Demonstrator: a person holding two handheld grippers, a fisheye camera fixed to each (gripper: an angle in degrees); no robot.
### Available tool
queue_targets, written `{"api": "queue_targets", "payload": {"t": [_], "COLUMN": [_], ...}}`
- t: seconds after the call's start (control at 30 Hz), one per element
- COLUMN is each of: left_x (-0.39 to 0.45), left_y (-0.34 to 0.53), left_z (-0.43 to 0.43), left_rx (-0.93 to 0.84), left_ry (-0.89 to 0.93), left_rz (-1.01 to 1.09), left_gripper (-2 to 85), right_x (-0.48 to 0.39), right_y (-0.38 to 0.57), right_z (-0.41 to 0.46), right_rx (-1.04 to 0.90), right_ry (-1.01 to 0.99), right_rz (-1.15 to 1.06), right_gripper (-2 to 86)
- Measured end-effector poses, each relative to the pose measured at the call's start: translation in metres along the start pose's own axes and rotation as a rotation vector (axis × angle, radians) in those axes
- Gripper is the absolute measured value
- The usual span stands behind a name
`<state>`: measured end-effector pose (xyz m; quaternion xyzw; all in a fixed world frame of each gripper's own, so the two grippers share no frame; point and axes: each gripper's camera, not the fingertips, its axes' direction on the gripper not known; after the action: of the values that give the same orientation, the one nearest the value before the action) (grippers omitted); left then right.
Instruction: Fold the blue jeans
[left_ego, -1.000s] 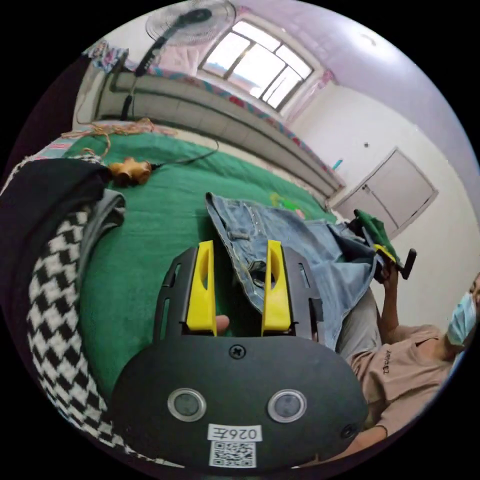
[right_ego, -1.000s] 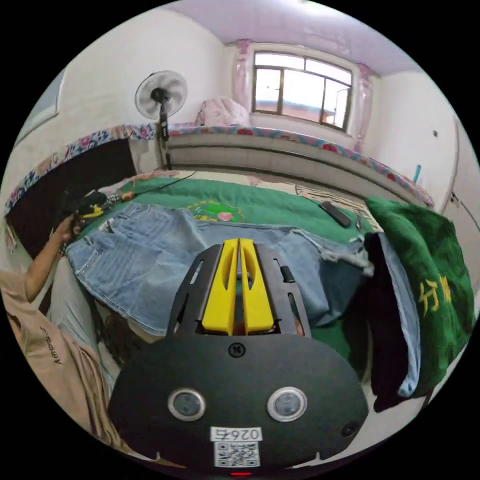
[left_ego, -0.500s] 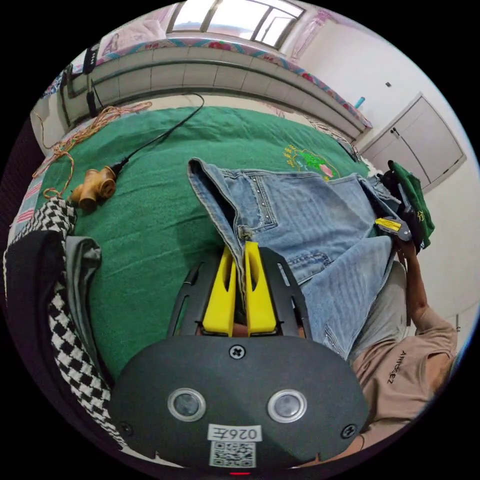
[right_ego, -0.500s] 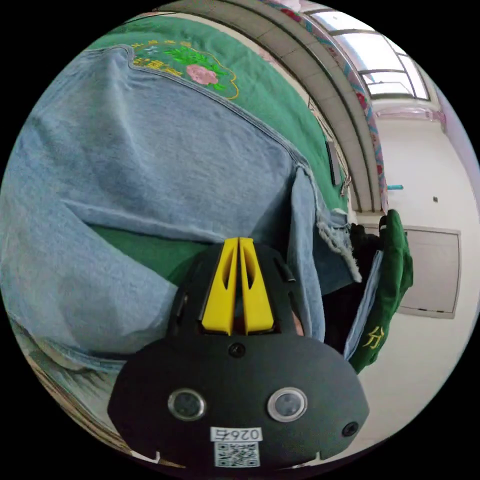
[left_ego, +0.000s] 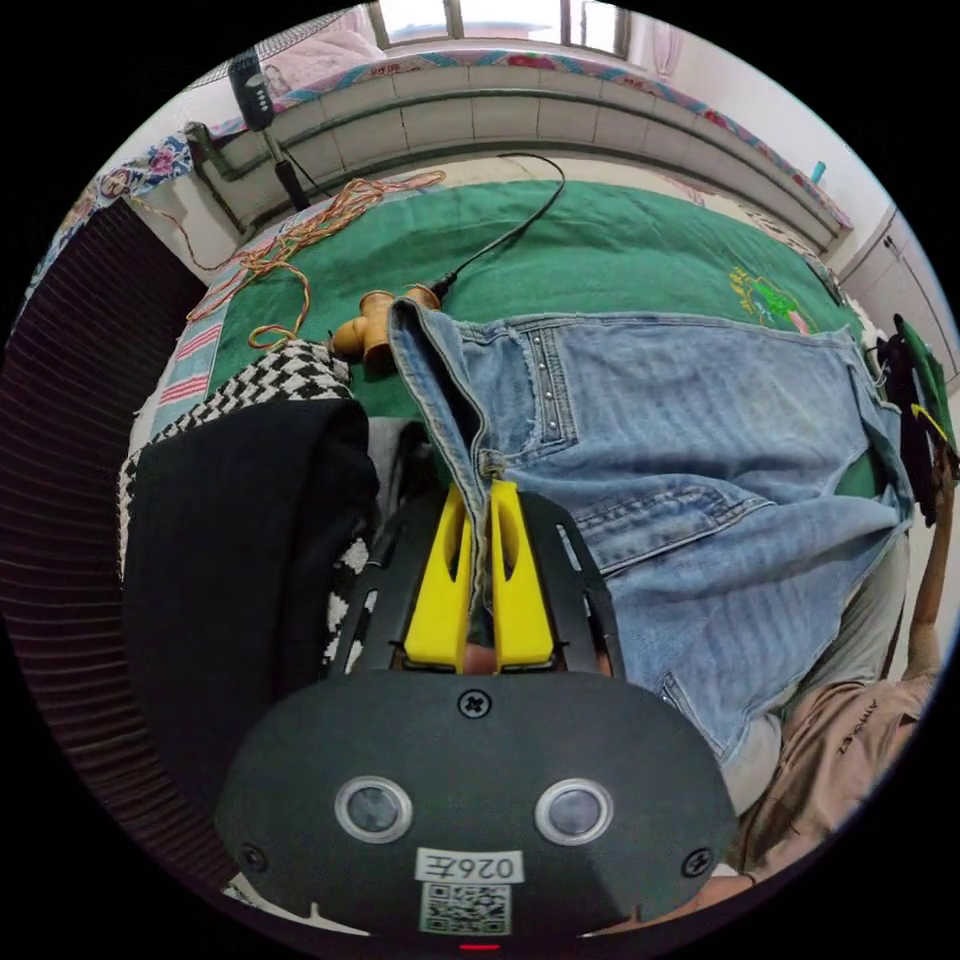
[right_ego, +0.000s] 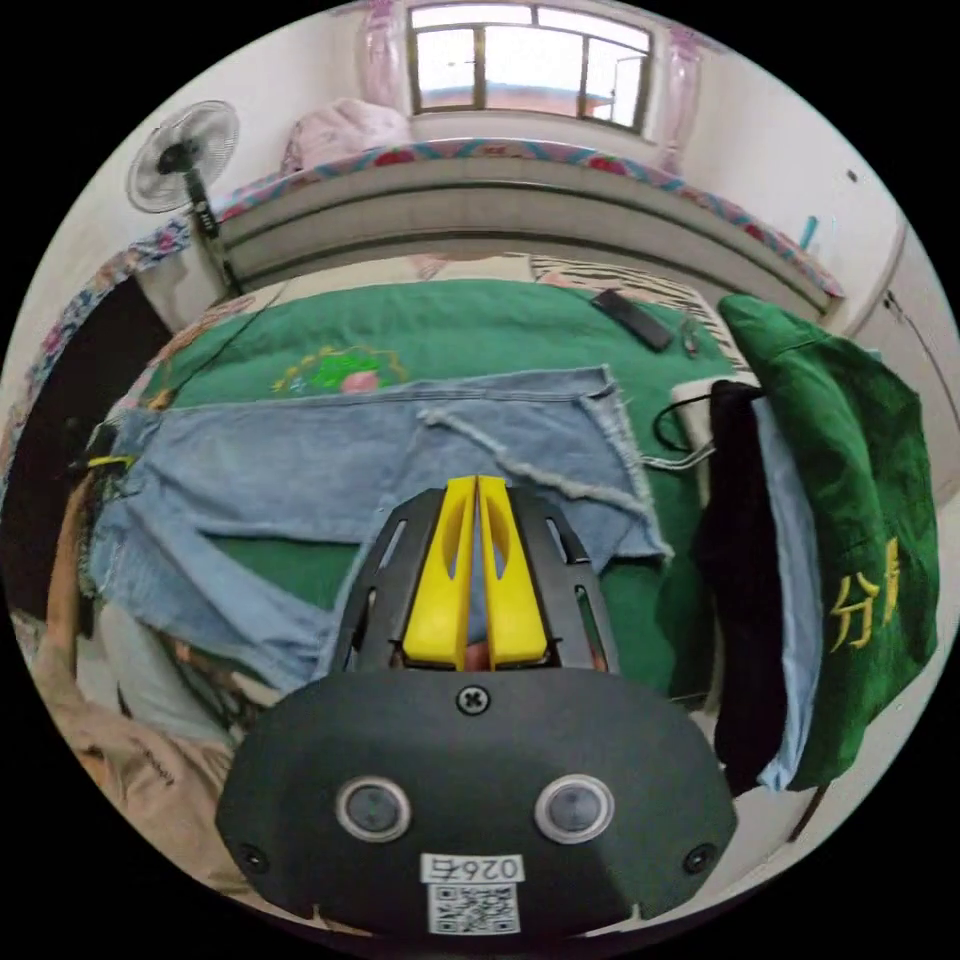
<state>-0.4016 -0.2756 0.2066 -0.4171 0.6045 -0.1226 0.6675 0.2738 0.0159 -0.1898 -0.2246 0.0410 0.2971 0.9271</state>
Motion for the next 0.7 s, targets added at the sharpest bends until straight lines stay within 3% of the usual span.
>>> {"api": "queue_targets", "payload": {"t": [0.03, 0.13, 0.23, 0.33, 0.4, 0.5, 0.6, 0.7], "left_x": [0.0, -0.012, -0.026, -0.018, -0.01, -0.007, -0.001, -0.008], "left_y": [0.0, 0.007, 0.009, 0.0, -0.006, -0.003, 0.012, 0.018], "left_z": [0.001, 0.0, 0.005, 0.007, 0.007, -0.007, -0.044, -0.067], "left_rx": [0.003, 0.053, 0.058, 0.013, -0.021, -0.006, 0.174, 0.3], "left_ry": [0.002, 0.094, 0.177, 0.146, 0.145, 0.123, 0.089, 0.173], "left_rz": [-0.007, -0.077, -0.156, -0.132, -0.113, -0.149, -0.157, -0.187], "left_gripper": [3.3, 5.3, 7.9, 7.5, 5.7, 3.4, 2.4, 2.3], "right_x": [0.015, 0.053, 0.093, 0.125, 0.124, 0.089, 0.065, 0.073], "right_y": [-0.017, -0.047, -0.072, -0.097, -0.106, -0.117, -0.117, -0.125], "right_z": [0.022, 0.071, 0.108, 0.148, 0.179, 0.164, 0.117, 0.074], "right_rx": [-0.023, -0.052, -0.001, 0.007, -0.098, -0.082, 0.051, 0.196], "right_ry": [0.109, 0.186, -0.009, -0.129, -0.128, -0.017, 0.171, 0.179], "right_rz": [0.024, 0.082, 0.182, 0.286, 0.281, 0.095, -0.04, 0.002], "right_gripper": [-0.2, 3.4, 10.3, 15.7, 14.6, 2.3, -0.9, -1.4]}}
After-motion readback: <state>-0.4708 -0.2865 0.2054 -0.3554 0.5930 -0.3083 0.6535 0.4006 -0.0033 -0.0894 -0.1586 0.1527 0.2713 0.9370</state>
